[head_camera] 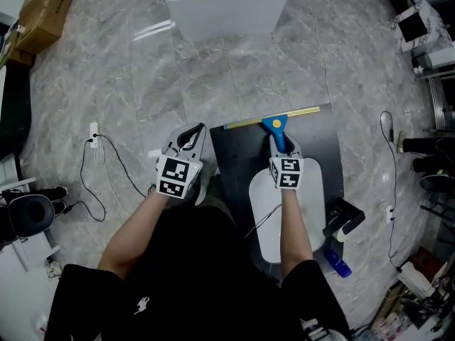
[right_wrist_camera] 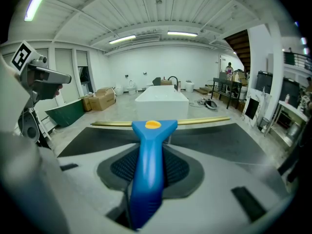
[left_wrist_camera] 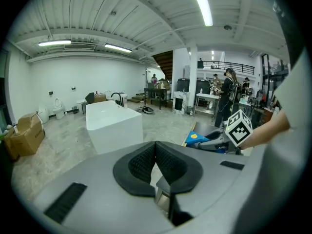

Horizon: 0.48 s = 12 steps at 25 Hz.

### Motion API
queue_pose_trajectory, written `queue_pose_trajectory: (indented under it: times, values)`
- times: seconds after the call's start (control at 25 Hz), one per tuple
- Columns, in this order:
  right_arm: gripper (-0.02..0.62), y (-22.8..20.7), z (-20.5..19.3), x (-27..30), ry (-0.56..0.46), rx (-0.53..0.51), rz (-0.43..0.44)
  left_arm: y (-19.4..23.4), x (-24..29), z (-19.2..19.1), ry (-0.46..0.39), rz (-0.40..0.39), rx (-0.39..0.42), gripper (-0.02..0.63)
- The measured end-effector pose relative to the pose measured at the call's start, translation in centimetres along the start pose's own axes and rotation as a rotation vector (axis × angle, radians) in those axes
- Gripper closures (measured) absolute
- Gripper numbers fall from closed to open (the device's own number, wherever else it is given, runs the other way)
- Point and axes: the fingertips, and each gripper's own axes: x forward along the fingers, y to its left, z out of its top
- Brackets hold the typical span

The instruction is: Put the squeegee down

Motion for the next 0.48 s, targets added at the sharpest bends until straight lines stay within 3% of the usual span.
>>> queue_pose_trajectory:
  times: [0.48]
  values:
    - [0.463, -0.17, -0.95, 0.69, 0.078, 0.009, -0.006, 0.22, 0.27, -0.37, 0.002, -0.002, -0.012, 0.603]
